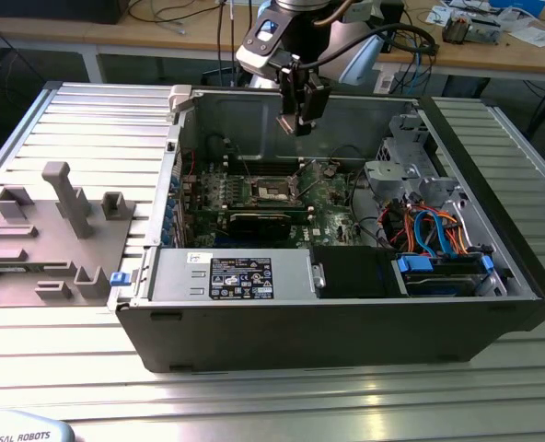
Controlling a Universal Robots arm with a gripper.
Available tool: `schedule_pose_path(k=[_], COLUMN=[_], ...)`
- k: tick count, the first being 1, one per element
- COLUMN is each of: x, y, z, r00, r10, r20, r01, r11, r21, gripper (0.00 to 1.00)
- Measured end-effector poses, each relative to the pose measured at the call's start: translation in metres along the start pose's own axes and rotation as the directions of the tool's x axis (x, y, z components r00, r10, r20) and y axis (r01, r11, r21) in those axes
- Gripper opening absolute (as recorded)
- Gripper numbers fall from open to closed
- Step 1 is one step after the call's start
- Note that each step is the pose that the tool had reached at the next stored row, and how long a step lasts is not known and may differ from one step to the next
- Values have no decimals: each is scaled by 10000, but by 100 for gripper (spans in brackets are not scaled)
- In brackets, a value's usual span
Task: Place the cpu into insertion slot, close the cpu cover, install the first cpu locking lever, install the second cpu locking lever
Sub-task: 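Place the cpu into insertion slot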
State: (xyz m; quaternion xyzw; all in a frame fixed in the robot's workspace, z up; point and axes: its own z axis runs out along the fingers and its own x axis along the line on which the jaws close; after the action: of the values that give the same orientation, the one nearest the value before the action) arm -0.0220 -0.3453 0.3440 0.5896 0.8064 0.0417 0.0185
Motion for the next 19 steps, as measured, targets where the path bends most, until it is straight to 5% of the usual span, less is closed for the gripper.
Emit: schedule_pose_path(k=[19], x=[0], y=[0], z=[2], r00=[9996], r10=[265], r20=[24], r01=[-265], r11=[9996], r21=[-6], gripper=[54])
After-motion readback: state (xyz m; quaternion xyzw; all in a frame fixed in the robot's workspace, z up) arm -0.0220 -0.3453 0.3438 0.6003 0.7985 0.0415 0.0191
